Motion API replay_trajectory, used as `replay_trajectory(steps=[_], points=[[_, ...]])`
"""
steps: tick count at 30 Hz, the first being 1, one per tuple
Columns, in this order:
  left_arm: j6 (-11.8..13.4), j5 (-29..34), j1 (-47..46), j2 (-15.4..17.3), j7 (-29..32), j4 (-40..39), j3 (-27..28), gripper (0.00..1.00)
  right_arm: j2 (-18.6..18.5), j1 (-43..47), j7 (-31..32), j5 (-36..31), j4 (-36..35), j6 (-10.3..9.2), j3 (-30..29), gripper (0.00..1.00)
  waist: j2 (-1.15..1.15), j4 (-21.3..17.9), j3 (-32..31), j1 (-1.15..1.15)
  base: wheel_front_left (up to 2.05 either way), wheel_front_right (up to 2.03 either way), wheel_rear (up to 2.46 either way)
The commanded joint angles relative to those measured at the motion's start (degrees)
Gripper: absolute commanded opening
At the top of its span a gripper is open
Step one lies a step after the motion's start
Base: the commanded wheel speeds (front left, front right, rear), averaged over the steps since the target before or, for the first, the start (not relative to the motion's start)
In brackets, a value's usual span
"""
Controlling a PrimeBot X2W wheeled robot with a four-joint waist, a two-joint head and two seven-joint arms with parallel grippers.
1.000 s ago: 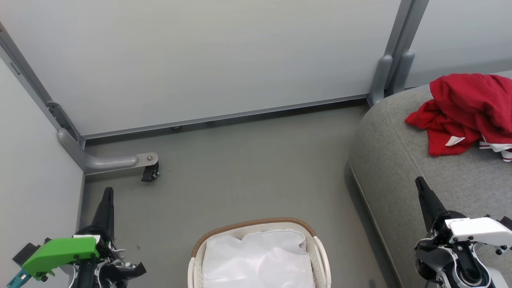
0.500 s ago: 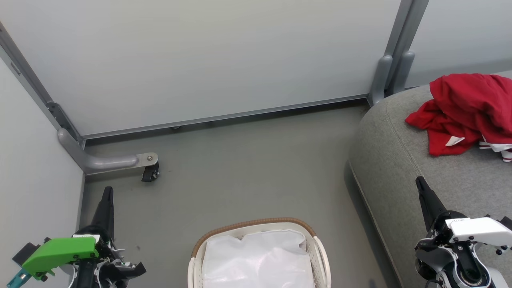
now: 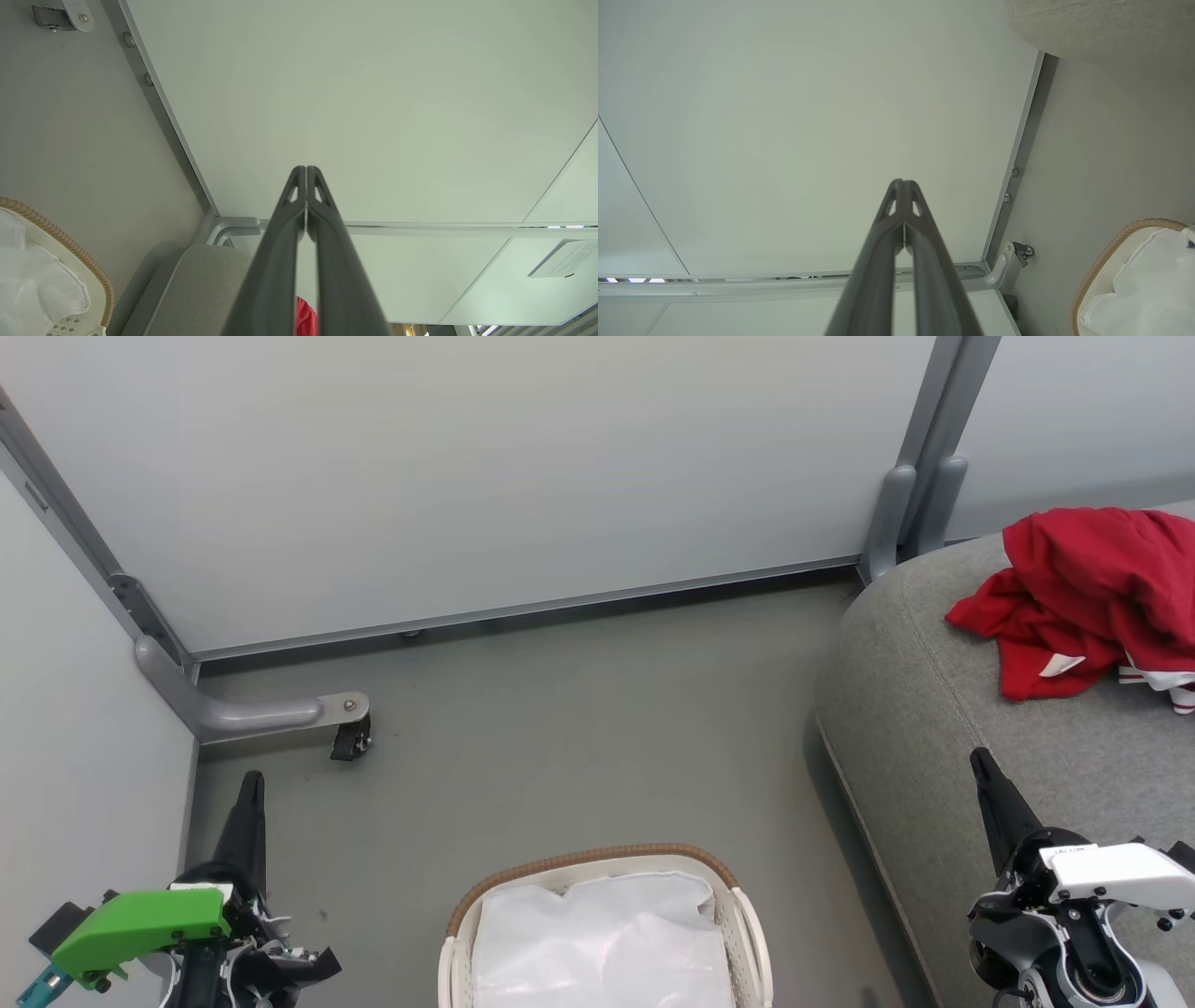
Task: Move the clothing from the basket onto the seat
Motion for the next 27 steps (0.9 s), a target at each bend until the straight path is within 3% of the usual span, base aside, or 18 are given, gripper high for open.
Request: replay_trajectory(steps=[1, 27], points=[[-0.4, -0.2, -0.6, 0.3, 0.2, -0.1, 0.1, 0.00, -0.3, 0.6, 0.2, 0.2, -0.2, -0.01, -0.1, 0.00, 0.00, 0.0, 0.0, 0.00, 0.00, 0.00, 0.00], [-0.3, -0.2, -0.6, 0.3, 0.2, -0.1, 0.1, 0.00, -0.3, 0.6, 0.2, 0.2, -0.2, 0.00, -0.1, 0.00, 0.00, 0.0, 0.0, 0.00, 0.00, 0.00, 0.00]])
